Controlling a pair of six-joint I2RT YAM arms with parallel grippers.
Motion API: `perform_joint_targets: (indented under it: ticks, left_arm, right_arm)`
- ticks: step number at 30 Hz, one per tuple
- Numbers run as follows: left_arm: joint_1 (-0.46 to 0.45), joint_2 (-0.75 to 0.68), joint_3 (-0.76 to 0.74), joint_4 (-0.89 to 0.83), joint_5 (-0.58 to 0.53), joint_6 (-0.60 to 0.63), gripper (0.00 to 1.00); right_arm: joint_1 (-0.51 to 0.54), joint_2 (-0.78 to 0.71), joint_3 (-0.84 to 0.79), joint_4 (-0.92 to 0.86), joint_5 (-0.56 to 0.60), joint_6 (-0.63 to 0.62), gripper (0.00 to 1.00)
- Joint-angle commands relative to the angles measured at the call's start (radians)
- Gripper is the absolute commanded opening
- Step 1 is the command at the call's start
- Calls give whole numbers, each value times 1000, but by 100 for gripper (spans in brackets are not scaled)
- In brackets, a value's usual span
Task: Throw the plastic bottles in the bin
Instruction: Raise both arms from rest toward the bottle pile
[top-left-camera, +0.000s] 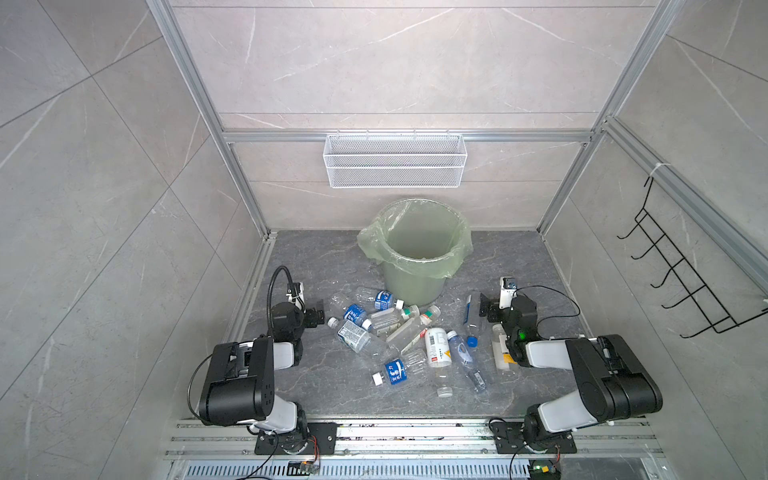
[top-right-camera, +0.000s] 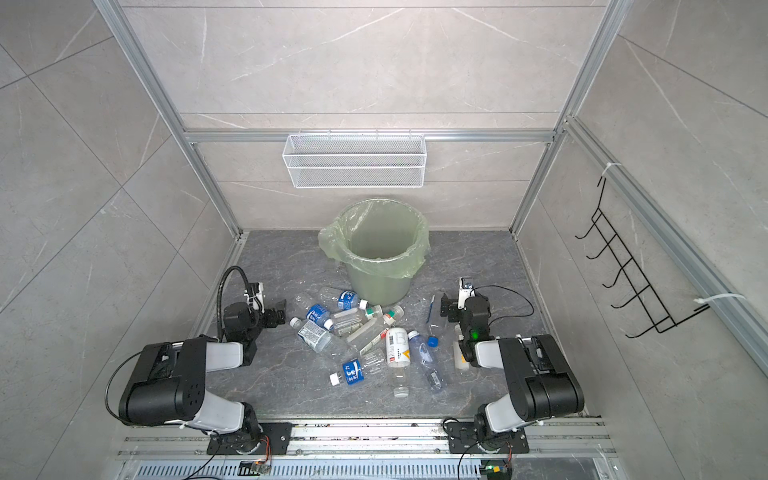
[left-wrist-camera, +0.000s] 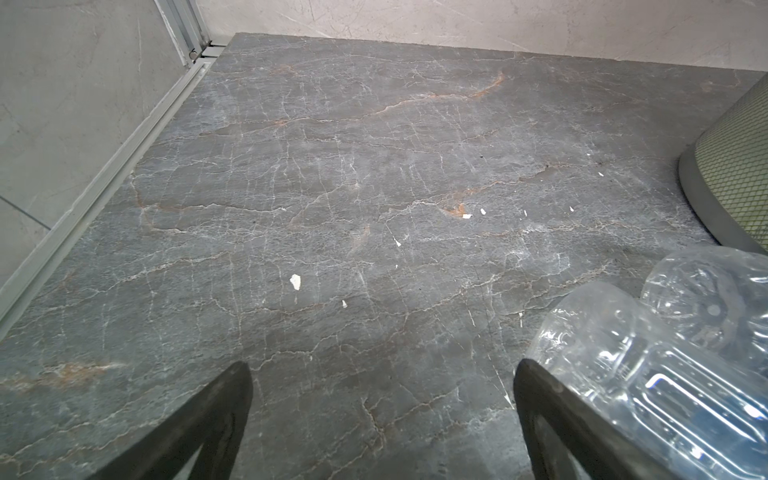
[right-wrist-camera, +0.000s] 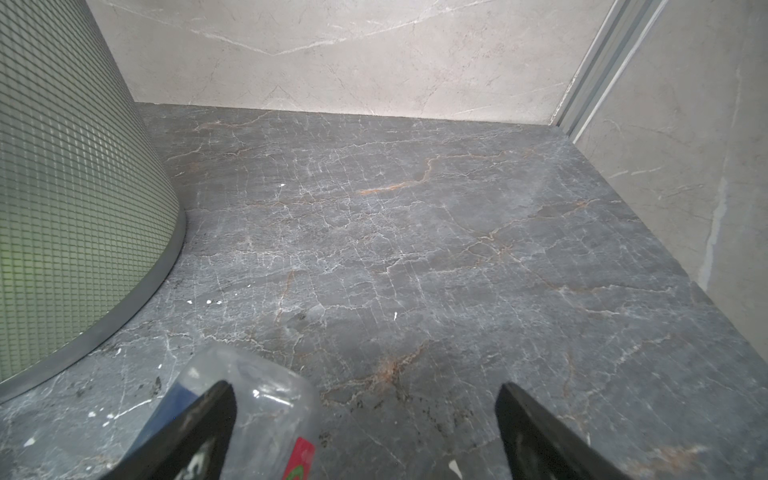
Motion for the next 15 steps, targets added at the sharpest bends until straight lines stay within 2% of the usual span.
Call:
perform_joint_targets:
  ticks: [1,4,9,12,15]
  left_arm:
    - [5,-1,12,56,-4,-21,100]
    - [4,-43,-6,57,-56,-37,100]
    - [-32,-190,-48,8,-172,-49,100]
    - [-86,-335,-45,-121,-284,-62,100]
    - [-115,-496,-12,-300,-374,-160,100]
  right_arm:
    - [4,2,8,7,14,20,99]
    - [6,-1,1,16,13,18,99]
    - [5,-44,-4,-1,40,24,99]
    - [14,-131,17,-111,101,37,99]
    - [15,-226,52,-251,184,70,99]
